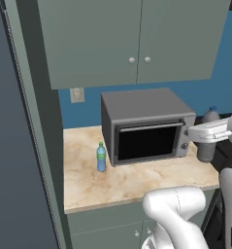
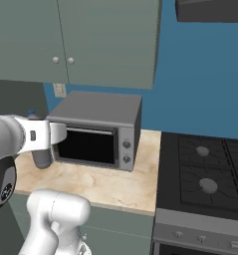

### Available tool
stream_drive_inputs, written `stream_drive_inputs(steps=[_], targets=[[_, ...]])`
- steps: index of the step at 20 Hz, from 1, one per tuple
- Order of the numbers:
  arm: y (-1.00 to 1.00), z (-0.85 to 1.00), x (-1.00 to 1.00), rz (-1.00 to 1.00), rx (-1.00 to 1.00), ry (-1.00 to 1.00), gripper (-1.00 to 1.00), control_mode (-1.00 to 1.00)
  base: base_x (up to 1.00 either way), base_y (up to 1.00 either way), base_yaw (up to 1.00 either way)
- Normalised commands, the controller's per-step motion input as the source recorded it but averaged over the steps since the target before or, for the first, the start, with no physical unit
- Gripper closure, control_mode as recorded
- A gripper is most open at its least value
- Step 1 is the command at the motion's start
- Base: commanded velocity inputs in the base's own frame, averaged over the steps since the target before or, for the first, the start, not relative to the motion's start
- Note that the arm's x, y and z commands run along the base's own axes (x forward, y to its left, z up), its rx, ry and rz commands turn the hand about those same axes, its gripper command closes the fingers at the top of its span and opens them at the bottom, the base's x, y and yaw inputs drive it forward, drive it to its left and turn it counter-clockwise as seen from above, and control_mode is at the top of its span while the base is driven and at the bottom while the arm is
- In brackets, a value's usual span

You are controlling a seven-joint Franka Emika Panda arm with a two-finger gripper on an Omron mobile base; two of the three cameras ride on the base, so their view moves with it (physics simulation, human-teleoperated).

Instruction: Take the bottled waters from the counter and place them in the freezer to freeze. Close the freezer door after placing the bottles.

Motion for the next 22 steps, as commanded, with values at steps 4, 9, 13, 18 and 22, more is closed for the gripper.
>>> stream_drive_inputs(steps=[4, 9, 13, 18, 22], targets=[[0.0, 0.0, 0.0, 0.0, 0.0, 0.0, 1.0, -1.0, 0.0, 0.0, 0.0], [0.0, -0.07, -0.22, 0.0, 0.0, 0.0, 1.0, -1.0, 0.0, 0.0, 0.0], [0.0, 0.0, 0.0, 0.0, 0.0, 0.0, 1.0, 1.0, -0.83, 0.0, 0.0], [0.0, 0.0, 0.0, 0.0, 0.0, 0.0, 1.0, 1.0, -0.9, 0.0, 0.0], [0.0, 0.0, 0.0, 0.0, 0.0, 0.0, 1.0, 1.0, -0.69, 0.17, 0.06]])
